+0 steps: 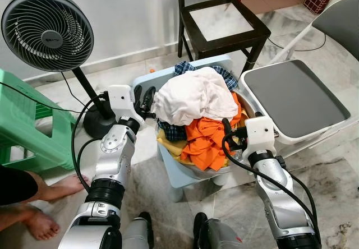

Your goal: Hang hanger

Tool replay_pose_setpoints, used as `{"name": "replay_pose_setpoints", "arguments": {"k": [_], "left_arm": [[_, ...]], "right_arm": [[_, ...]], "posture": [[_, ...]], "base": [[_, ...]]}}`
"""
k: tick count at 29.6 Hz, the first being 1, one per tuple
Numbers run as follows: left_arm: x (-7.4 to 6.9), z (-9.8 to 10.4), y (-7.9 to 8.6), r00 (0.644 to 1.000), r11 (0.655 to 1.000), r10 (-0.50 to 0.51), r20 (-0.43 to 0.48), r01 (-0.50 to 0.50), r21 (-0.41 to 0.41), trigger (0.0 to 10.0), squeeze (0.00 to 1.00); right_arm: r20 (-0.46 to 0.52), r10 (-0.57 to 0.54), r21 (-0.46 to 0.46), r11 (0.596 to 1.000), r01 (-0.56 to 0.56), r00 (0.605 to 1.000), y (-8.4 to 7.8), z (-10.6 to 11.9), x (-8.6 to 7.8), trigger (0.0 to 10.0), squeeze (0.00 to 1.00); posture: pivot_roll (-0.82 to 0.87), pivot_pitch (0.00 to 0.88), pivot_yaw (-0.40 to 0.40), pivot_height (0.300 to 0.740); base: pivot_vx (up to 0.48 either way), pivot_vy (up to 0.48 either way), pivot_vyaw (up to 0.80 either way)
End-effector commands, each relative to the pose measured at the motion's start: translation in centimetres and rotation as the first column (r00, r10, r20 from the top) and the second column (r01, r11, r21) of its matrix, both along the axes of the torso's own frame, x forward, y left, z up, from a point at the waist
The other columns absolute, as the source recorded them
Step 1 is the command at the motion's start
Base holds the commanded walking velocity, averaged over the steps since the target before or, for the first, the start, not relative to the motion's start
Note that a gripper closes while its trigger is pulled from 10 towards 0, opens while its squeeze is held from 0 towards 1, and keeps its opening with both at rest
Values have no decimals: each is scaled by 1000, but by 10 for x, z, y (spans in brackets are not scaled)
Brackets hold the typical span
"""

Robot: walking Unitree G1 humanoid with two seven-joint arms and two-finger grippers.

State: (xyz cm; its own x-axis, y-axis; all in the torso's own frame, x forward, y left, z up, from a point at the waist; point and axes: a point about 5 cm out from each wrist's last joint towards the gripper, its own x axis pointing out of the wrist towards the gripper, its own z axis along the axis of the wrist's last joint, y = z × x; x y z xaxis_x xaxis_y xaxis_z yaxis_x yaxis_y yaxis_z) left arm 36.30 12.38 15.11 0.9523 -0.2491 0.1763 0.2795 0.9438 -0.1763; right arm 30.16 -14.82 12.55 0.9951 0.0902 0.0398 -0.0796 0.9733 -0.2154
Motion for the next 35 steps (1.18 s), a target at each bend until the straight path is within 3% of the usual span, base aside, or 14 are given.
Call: {"name": "replay_pose_setpoints", "arguments": {"k": [1, 17, 22, 30, 35], "left_arm": [[-1, -3, 2, 1000, 1000, 10, -11, -10, 10, 10000, 1000], [10, 6, 16, 997, 997, 74, -32, -75, -13, 10000, 1000], [10, 1, 17, 994, 996, 90, -67, -90, 6, 10000, 1000], [12, -3, 15, 992, 997, 77, -103, -79, -14, 10000, 1000], [17, 3, 4, 994, 999, 6, -108, -10, -38, 10000, 1000]], "right_arm": [[-17, -11, 5, 1000, 12, 1000, -3, -6, -1, 10000, 0], [8, 1, 2, 1000, -1, 1000, -2, -1, -1, 10000, 0], [39, -16, 19, 1000, 15, 999, -5, 4, -3, 10000, 0], [65, -27, 34, 999, 25, 998, -7, 11, -1, 10000, 0], [78, -29, 38, 999, 26, 997, -7, 12, 0, 10000, 0]], "posture": [[98, 211, -11, 740], [94, 224, -22, 740], [96, 233, -26, 740], [97, 242, -38, 740], [96, 241, -35, 740]], "base": [[0, 0, 0], [0, 0, 0], [0, 0, 0], [0, 0, 0], [0, 0, 0]]}}
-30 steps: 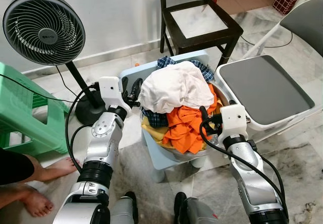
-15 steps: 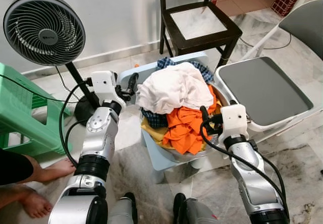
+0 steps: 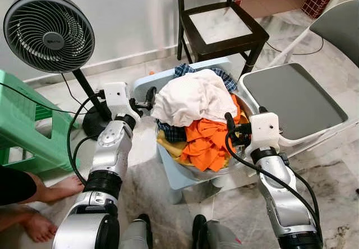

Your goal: Hang hanger

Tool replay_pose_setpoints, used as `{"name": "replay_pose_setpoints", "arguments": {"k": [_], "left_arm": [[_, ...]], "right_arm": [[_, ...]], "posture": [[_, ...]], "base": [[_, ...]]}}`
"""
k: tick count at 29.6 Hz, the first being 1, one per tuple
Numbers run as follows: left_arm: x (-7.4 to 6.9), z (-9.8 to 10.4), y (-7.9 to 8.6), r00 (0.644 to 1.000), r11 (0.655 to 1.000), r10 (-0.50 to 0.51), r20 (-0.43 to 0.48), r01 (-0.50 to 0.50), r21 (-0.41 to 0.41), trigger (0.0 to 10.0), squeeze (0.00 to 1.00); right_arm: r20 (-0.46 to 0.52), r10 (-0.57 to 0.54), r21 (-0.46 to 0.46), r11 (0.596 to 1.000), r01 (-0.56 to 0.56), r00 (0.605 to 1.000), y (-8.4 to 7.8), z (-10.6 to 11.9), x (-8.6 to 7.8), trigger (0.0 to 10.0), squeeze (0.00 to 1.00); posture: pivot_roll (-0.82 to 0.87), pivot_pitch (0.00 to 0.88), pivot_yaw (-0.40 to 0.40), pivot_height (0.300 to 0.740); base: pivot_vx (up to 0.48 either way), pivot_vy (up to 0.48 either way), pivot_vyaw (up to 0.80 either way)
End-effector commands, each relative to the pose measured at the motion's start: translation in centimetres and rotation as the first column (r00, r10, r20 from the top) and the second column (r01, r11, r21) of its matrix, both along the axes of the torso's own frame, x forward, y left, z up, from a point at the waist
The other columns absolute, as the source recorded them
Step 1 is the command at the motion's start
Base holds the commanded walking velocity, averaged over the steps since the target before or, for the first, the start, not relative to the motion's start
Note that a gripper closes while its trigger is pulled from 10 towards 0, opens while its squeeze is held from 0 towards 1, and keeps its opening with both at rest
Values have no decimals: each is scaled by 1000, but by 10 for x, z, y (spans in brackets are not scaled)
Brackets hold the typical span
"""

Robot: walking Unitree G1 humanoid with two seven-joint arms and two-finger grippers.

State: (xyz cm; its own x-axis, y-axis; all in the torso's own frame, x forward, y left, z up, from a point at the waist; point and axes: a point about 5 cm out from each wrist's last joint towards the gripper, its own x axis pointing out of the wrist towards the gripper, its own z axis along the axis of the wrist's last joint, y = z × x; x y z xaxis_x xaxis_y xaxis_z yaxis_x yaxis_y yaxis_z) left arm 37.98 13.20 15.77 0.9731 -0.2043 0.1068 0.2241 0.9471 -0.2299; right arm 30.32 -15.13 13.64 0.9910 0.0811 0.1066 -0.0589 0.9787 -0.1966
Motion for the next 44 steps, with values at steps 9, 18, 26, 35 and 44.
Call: {"name": "replay_pose_setpoints", "arguments": {"k": [9, 18, 26, 35, 44], "left_arm": [[-9, -18, -31, 979, 978, -181, -95, 190, 89, 10000, 0], [-6, -30, -22, 975, 982, -132, -179, 154, 114, 10000, 0], [2, -22, -17, 975, 981, -123, -185, 147, 124, 10000, 0], [5, -18, -27, 967, 975, -193, -169, 208, 81, 10000, 0], [-10, -42, -56, 891, 914, -378, -249, 402, 51, 0, 0]], "right_arm": [[19, -30, 20, 999, 29, 999, -4, 1, -4, 10000, 0], [23, -29, 25, 999, 29, 999, 0, 0, -5, 10000, 0], [28, -27, 24, 999, 26, 999, 2, 1, -5, 10000, 0], [34, -31, 16, 999, 31, 999, 1, 2, -6, 10000, 0], [40, -38, 19, 999, 37, 998, 2, 2, -4, 10000, 0]], "posture": [[92, 242, -20, 740], [102, 252, -14, 740], [95, 252, -9, 740], [72, 232, -16, 740], [70, 214, -2, 740]], "base": [[0, 0, 0], [0, 0, 0], [0, 0, 0], [0, 0, 0], [0, 0, 0]]}}
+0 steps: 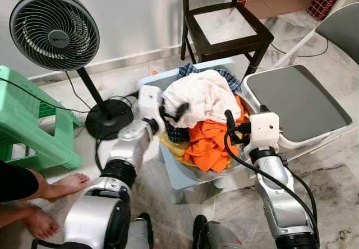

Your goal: Hang hanger

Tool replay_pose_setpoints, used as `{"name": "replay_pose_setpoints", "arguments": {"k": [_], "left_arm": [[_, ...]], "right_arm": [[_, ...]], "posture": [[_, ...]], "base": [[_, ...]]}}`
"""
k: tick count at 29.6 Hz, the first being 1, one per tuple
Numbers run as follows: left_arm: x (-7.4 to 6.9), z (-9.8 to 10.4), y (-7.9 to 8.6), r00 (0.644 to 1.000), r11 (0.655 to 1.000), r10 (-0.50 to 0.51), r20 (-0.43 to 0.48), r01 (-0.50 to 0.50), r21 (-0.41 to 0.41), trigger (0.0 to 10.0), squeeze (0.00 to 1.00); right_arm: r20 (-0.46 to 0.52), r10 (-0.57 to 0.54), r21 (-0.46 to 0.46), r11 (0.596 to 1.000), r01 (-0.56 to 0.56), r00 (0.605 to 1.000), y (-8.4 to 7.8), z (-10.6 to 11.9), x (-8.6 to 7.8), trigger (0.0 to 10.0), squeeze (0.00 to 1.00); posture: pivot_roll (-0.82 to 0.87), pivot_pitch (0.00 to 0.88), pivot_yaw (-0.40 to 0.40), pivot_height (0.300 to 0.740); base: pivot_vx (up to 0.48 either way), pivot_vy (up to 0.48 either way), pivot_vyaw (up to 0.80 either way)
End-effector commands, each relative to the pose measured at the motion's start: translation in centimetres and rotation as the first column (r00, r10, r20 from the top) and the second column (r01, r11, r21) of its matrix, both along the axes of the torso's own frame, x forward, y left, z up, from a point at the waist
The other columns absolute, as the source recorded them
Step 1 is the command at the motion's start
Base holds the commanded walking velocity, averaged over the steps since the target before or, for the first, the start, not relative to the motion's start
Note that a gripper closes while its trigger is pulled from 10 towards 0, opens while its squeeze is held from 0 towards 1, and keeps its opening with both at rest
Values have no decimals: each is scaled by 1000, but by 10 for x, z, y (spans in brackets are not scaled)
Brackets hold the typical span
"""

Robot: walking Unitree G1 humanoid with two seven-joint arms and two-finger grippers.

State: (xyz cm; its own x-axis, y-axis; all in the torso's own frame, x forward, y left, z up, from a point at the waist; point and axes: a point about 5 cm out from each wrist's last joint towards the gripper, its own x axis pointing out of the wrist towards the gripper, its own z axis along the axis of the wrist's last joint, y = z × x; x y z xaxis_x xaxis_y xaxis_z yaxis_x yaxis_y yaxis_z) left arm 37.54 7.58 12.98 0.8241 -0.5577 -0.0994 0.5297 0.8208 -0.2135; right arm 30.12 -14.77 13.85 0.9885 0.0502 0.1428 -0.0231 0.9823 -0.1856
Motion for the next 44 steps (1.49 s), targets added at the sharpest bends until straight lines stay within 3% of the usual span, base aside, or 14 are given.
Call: {"name": "replay_pose_setpoints", "arguments": {"k": [1, 10, 23, 36, 41, 44], "left_arm": [[-6, -15, 0, 998, 1000, -19, -54, 20, 13, 0, 0], [-11, -24, 5, 997, 999, -32, -68, 34, 27, 0, 0], [-10, -21, 8, 999, 1000, -15, -48, 15, 7, 0, 0], [-11, -15, 0, 998, 998, -59, 5, 59, 4, 0, 0], [-13, -16, -1, 997, 996, -77, 31, 75, 50, 0, 0], [-11, -6, -3, 990, 995, -75, 117, 66, 77, 0, 0]], "right_arm": [[5, -8, 6, 1000, 8, 1000, -1, 0, -2, 10000, 0], [3, -4, 5, 1000, 4, 1000, 0, -1, -2, 10000, 0], [3, 3, 5, 1000, -3, 1000, 1, 0, 1, 10000, 0], [7, -5, 9, 1000, 5, 1000, 0, 0, 0, 10000, 0], [10, -11, 10, 1000, 11, 1000, -1, 1, 1, 10000, 0], [12, -18, 14, 1000, 18, 1000, -2, 1, 0, 10000, 0]], "posture": [[69, 214, -2, 740], [77, 217, -7, 740], [85, 214, -14, 740], [78, 220, -16, 740], [79, 220, -9, 740], [86, 225, -8, 740]], "base": [[0, 0, 0], [0, 0, 0], [0, 0, 0], [0, 0, 0], [0, 0, 0], [0, 0, 0]]}}
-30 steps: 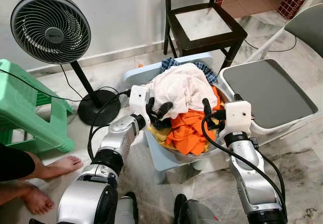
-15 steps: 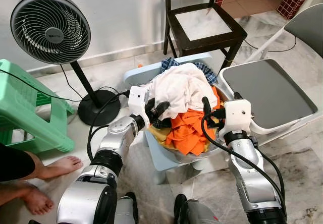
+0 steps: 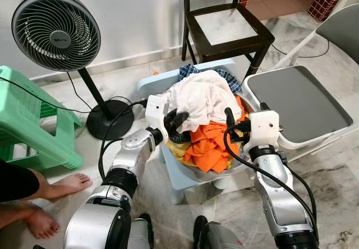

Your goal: Hang hanger

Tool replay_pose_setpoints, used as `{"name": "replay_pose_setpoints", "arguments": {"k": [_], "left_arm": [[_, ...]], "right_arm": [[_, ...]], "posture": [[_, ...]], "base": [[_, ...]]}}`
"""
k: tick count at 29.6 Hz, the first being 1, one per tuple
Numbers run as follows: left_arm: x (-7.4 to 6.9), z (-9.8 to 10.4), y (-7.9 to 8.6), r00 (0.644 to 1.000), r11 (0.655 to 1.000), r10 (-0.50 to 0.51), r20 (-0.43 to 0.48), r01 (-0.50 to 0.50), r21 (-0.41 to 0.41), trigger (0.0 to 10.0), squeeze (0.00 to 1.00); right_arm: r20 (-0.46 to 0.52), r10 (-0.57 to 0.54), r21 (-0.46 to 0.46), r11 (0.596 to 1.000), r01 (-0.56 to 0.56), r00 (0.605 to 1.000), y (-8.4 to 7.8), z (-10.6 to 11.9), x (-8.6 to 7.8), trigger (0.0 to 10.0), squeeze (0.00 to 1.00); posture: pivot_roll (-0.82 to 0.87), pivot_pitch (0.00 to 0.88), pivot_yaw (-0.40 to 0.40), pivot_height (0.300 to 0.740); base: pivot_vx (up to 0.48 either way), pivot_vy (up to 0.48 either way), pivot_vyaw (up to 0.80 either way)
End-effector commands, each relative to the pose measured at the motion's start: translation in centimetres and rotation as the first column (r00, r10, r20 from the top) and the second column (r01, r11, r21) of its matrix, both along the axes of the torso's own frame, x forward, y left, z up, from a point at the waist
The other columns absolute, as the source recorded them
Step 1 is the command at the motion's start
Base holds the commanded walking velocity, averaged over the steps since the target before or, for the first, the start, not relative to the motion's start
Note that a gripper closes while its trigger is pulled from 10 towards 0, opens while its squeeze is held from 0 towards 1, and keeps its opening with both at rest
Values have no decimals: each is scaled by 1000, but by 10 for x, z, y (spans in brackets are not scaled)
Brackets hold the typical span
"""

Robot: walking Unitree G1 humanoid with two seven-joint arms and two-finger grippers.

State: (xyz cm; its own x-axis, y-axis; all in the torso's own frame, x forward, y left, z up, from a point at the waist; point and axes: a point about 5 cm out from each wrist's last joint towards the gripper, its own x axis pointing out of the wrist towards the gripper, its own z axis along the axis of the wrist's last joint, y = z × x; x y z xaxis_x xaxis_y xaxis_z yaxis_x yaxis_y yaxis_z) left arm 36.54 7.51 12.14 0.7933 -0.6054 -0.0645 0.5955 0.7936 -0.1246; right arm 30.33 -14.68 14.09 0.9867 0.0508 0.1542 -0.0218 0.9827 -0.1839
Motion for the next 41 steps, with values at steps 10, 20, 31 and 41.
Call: {"name": "replay_pose_setpoints", "arguments": {"k": [10, 20, 31, 41], "left_arm": [[-13, 15, -24, 971, 990, -138, 194, 134, 30, 0, 0], [-55, -1, -58, 827, 841, -541, 154, 534, 87, 0, 0], [-87, -28, -63, 686, 679, -728, -4, 721, 142, 0, 0], [-60, -24, -44, 878, 858, -477, 51, 452, 244, 10000, 1000]], "right_arm": [[9, -23, 9, 1000, 23, 1000, -5, 1, -2, 10000, 0], [18, -47, 9, 999, 47, 999, -7, 3, -2, 10000, 0], [24, -50, 6, 999, 50, 998, -6, 4, -1, 10000, 0], [25, -37, 2, 999, 37, 999, -4, 5, 1, 10000, 0]], "posture": [[83, 236, -15, 740], [85, 241, -14, 740], [84, 240, -18, 740], [89, 238, -26, 740]], "base": [[0, 0, 0], [0, 0, 0], [0, 0, 0], [0, 0, 0]]}}
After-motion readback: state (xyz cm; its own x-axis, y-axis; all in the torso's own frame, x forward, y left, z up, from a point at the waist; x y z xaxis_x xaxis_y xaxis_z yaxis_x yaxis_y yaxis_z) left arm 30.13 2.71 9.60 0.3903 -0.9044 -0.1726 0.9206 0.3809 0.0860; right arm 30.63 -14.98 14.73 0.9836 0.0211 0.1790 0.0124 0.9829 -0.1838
